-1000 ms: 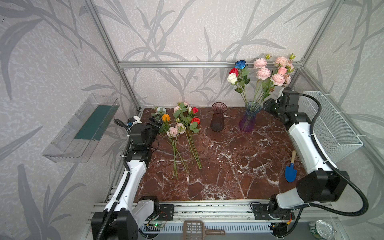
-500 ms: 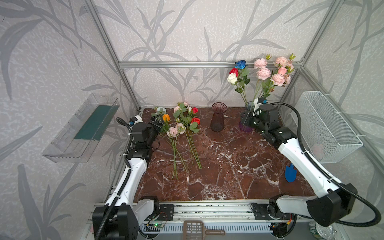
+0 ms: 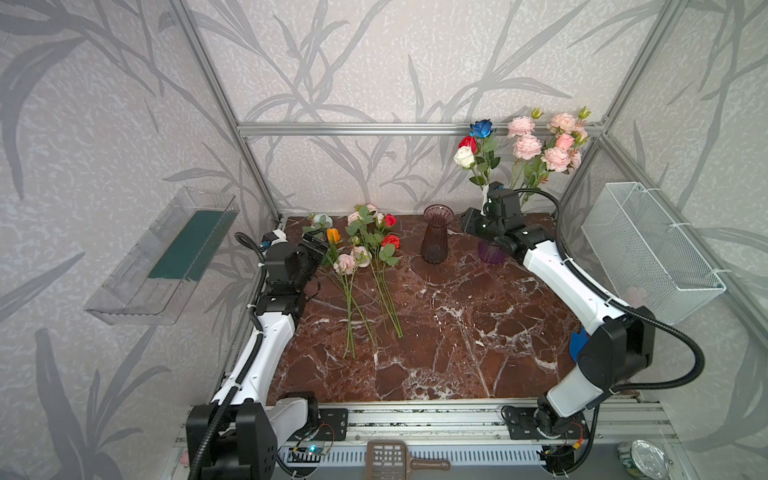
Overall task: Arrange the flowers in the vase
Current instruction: 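Release the purple vase and move the right gripper to the mauve vase, then grasp the dark mauve ribbed vase with the right gripper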
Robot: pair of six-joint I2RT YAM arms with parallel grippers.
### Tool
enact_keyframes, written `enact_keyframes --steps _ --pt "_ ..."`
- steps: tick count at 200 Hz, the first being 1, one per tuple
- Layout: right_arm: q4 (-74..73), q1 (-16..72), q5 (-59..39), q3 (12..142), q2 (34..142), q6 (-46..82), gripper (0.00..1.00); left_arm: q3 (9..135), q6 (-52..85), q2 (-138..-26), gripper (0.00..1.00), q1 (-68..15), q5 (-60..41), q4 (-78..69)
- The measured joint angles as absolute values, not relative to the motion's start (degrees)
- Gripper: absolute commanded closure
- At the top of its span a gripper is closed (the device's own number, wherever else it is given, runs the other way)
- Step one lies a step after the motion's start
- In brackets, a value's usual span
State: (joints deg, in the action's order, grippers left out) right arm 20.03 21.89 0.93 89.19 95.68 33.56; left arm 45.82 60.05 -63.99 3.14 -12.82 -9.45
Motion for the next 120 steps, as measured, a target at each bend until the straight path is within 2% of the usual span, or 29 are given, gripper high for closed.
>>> enact_keyframes --steps 74,120 --pt "25.12 22.68 3.4 102.72 108.2 33.45 0.53 45.93 61.54 -63.99 0.21 3.14 -14.33 -10.44" --pt "27.38 22.68 4.89 106.65 111.77 32.67 0.54 45.93 61.65 -64.2 0.22 3.14 -14.72 -10.9"
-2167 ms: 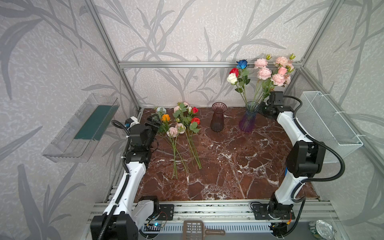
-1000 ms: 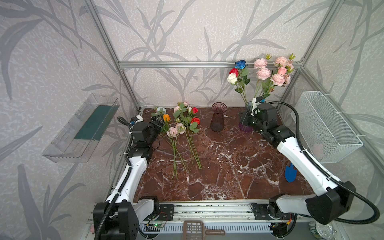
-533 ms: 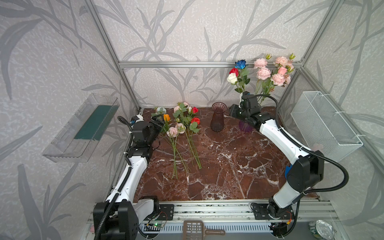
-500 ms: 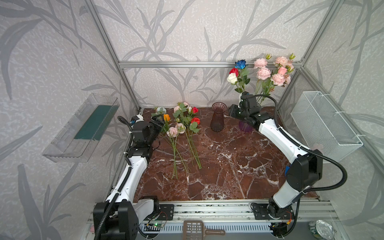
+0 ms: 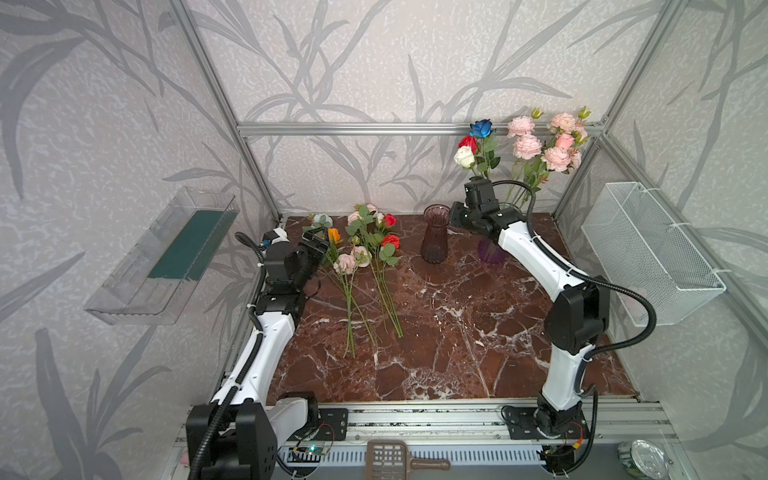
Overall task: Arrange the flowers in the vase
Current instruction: 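Grasp the dark mauve ribbed vase with the right gripper, then move the mauve vase with the right gripper nearer the robot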
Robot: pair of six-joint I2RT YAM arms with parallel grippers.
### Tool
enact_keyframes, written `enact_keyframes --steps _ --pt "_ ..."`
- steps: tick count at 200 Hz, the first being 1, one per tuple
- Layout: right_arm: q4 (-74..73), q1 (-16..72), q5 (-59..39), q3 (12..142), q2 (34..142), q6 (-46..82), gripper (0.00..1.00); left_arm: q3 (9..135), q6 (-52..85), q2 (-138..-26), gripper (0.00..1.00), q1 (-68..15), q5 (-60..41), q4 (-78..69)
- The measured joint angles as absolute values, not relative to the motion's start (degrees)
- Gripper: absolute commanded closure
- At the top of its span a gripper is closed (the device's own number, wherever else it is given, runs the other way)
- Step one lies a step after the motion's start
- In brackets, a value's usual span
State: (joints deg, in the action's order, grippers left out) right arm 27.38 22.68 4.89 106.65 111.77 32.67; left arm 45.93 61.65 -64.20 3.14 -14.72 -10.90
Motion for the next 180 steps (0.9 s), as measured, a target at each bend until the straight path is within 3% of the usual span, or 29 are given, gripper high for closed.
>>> enact_keyframes --steps 120,180 --pt "31.24 22.46 4.43 118.8 122.98 33.39 0.66 45.93 61.71 -65.71 0.23 3.14 -16.47 -11.22" --pt "31.7 22.11 3.07 120.27 124.46 34.96 0.89 45.93 61.65 -65.71 0.23 3.14 -16.47 -11.22"
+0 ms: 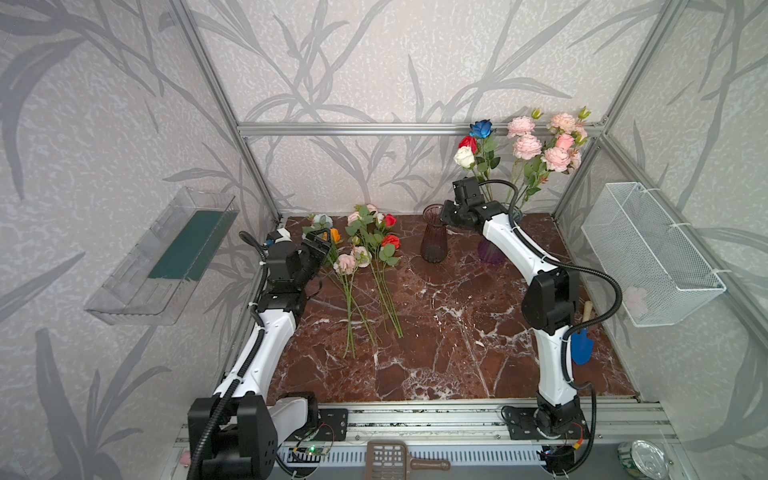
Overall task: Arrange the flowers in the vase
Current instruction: 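Move the mauve vase with the right gripper nearer the robot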
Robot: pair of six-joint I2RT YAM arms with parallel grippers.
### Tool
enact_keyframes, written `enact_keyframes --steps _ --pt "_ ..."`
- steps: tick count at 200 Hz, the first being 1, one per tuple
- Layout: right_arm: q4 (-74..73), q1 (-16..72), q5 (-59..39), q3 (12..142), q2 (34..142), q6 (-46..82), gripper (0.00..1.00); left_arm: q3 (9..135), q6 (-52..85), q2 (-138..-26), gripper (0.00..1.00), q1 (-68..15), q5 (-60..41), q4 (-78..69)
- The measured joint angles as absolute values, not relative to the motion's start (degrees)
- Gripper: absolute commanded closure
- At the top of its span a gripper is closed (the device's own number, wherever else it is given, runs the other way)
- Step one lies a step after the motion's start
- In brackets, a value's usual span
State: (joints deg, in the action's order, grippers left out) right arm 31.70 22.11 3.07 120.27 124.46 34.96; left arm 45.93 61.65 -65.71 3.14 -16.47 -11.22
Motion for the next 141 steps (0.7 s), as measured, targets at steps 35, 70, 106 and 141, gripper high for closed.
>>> enact_keyframes --steps 35,70,106,141 --pt "30.11 22.06 2.46 119.02 123.94 35.31 1.0 45.93 61.6 -65.71 0.23 3.14 -16.47 -11.22" --pt "28.03 22.06 0.56 115.5 121.8 35.9 1.0 45.93 61.58 -65.71 0.23 3.14 -16.47 -11.2" --pt "28.21 22.37 -0.67 112.97 119.5 35.9 1.0 45.98 61.36 -65.67 0.23 3.14 -16.45 -11.14" --pt "28.95 22.85 -2.22 110.34 117.01 35.53 1.0 46.37 60.97 -65.3 0.23 3.14 -16.38 -10.98"
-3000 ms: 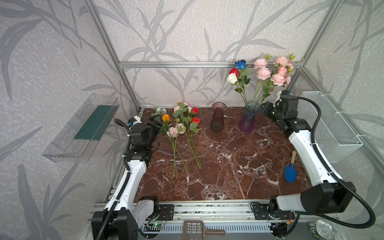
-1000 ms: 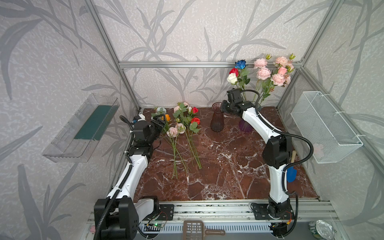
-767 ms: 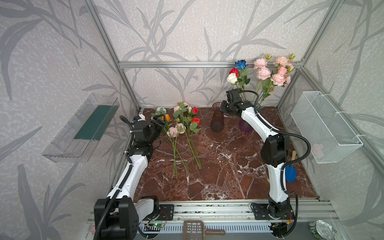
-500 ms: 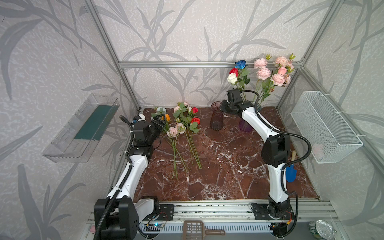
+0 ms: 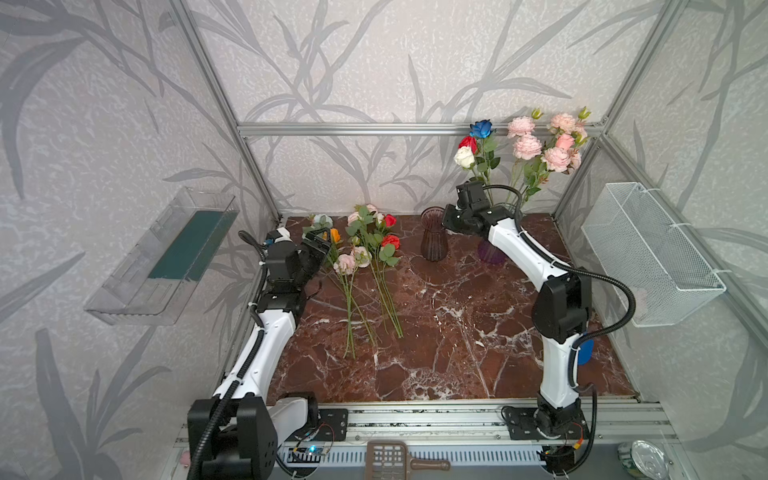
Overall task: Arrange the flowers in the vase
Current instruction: 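Move the mauve vase with the right gripper nearer the robot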
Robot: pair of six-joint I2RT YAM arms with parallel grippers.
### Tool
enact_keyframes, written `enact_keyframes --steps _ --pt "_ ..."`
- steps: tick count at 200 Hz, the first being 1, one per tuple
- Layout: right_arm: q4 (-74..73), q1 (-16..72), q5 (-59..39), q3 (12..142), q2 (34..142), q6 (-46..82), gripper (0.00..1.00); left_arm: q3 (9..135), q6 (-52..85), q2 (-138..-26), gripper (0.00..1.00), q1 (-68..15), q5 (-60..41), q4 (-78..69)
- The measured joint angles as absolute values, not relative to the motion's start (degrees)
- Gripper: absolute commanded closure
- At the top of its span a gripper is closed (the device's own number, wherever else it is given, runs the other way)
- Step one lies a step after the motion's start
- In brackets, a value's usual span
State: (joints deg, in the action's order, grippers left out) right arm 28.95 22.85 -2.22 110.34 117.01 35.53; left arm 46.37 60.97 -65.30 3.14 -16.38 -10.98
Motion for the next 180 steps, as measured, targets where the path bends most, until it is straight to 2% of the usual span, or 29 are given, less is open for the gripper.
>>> enact_keyframes --steps 91,180 --pt "29.76 23.81 -5.15 102.45 110.41 35.18 1.0 46.89 59.94 -65.23 0.24 3.14 -16.43 -10.87" --pt "35.73 25.82 -12.99 91.98 95.64 33.95 1.0 47.37 59.79 -65.69 0.27 2.22 -16.71 -10.63"
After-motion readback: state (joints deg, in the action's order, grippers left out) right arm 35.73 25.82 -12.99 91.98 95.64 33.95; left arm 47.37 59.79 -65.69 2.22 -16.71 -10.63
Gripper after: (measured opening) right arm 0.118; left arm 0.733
